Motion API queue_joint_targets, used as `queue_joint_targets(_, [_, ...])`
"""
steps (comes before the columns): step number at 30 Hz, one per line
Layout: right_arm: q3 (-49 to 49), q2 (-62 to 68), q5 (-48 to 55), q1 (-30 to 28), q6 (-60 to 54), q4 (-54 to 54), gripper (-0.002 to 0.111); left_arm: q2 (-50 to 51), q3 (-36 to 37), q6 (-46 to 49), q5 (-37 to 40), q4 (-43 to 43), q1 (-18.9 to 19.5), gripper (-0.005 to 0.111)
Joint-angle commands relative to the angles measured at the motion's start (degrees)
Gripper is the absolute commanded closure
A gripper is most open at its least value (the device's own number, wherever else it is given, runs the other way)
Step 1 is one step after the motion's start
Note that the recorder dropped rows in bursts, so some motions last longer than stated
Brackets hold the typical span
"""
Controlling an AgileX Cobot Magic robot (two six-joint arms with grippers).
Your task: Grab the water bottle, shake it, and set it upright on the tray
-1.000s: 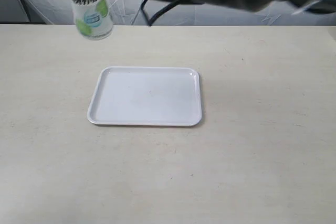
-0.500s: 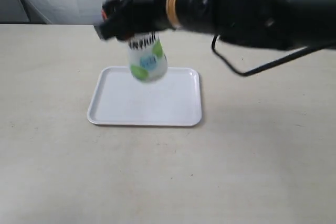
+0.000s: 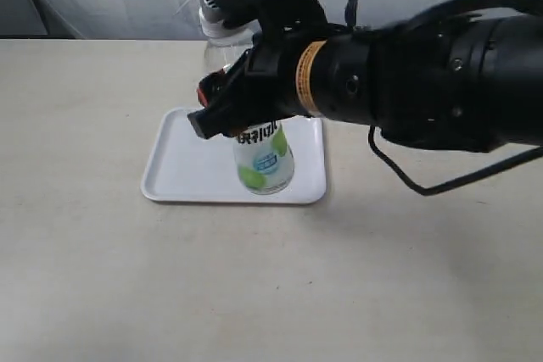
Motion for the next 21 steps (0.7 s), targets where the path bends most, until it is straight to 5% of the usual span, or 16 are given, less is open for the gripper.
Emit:
queue_joint_targets(1, [-3.66, -11.34, -2.7, 0.54, 0.48, -1.72, 0.109, -0.29, 0.13, -0.26, 0.15, 0.06, 0.01, 0.107])
queue_joint_targets(6, [-3.97, -20.83, -2.21, 0.42, 0.48, -6.95, 0.109, -0.29, 0.13, -0.26, 0.15, 0.06, 0.01, 0.107])
queue_joint_targets(12, [4.63, -8.83, -2.66, 0.53, 2.11, -3.69, 0.109, -0.29, 0.13, -0.26, 0.15, 0.06, 0.01, 0.107])
queue_joint_targets(21, [-6.72, -18.1, -5.45, 0.53, 1.68, -5.94, 0.109, -0.29, 0.13, -0.26, 0.15, 0.06, 0.01, 0.107])
